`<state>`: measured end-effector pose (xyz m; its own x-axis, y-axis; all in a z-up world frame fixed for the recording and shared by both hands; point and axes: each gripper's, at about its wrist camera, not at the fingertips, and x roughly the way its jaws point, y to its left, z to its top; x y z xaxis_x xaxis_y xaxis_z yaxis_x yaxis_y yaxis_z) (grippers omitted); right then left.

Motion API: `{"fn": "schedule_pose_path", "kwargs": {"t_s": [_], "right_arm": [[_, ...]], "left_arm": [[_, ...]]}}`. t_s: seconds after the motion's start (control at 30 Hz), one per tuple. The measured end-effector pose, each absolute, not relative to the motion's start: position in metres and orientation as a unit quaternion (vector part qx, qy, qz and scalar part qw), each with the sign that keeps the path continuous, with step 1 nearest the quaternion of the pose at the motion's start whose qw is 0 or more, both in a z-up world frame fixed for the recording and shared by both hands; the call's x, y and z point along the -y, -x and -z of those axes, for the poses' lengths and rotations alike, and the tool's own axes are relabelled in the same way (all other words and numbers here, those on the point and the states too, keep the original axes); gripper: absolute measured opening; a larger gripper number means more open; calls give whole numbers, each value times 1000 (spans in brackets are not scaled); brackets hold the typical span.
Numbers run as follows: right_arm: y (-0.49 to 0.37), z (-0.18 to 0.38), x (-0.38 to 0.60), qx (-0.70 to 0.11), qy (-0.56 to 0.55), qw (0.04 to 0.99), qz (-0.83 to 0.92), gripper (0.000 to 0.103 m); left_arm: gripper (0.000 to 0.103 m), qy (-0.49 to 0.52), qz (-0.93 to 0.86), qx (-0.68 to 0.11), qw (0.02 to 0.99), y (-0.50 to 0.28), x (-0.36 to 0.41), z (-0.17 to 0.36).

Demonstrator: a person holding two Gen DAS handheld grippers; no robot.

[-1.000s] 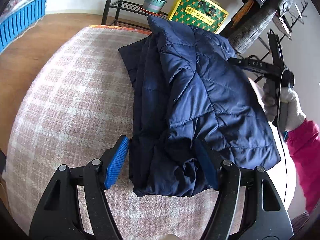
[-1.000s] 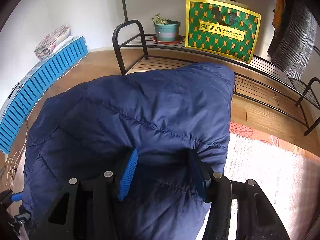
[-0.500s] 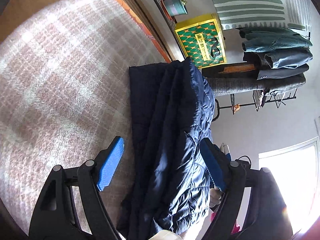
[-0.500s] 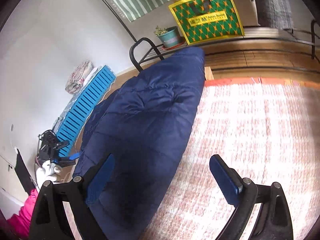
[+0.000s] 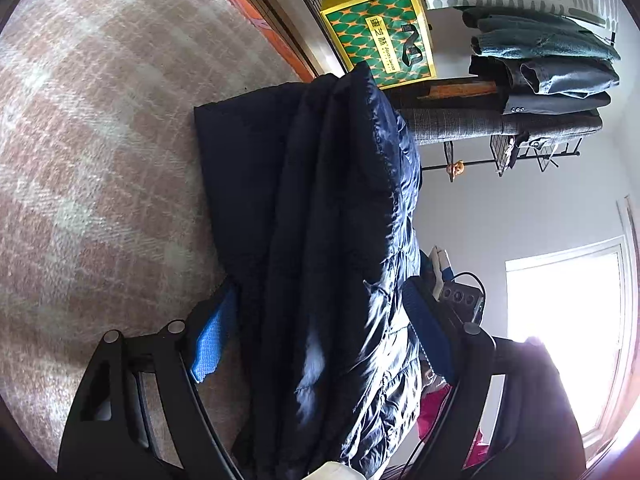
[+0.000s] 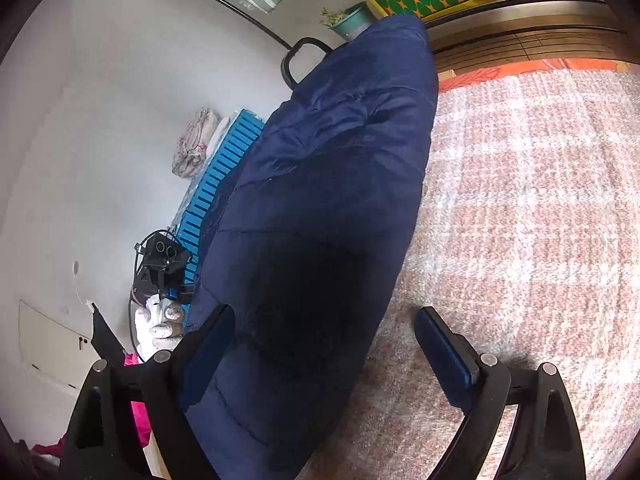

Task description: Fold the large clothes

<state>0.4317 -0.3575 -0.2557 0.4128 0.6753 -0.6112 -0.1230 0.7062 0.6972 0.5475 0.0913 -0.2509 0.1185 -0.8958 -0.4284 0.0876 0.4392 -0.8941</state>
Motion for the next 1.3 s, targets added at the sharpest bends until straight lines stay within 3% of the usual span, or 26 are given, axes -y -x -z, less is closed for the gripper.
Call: {"fn": "schedule_pose_path", "kwargs": {"t_s": [0.07,0.33,0.4,0.43,0.47,0.57,0.73,1.03,1.1,1.17,1.3], "right_arm": [[-437,257,355,-480,-288,787,-260,88],[-452,258,344,-479,-283,789,-261,84],[-454,259,342,-482,-278,792,-252,76],[-456,259,340,-484,-276,793,-247,70],[-457,259,339,-488,-273,793,-241,64],[-455,256,338,-501,-257,794,-229,49],[-448,237,329,-519,-209,800,-215,32],[-385,212,353,-566,-138,781,-224,26],[-372,214,363,-571,-142,776,-225,26],[-365,216,367,-572,-141,776,-225,30],[-362,219,376,-571,-148,779,-212,50]], "left_arm": [[83,365,381,-548,650,-553,-86,249],[83,350,365,-551,664,-567,-70,247],[76,343,348,-550,677,-567,-63,247],[70,329,341,-549,688,-566,-60,244],[56,315,336,-550,697,-565,-57,243],[38,291,326,-553,709,-560,-49,239],[27,263,315,-542,734,-534,-40,222],[27,253,355,-566,700,-436,-15,228],[37,243,359,-566,701,-426,-13,231],[60,240,338,-575,705,-426,-20,237],[66,296,337,-580,680,-433,-46,253]]}}
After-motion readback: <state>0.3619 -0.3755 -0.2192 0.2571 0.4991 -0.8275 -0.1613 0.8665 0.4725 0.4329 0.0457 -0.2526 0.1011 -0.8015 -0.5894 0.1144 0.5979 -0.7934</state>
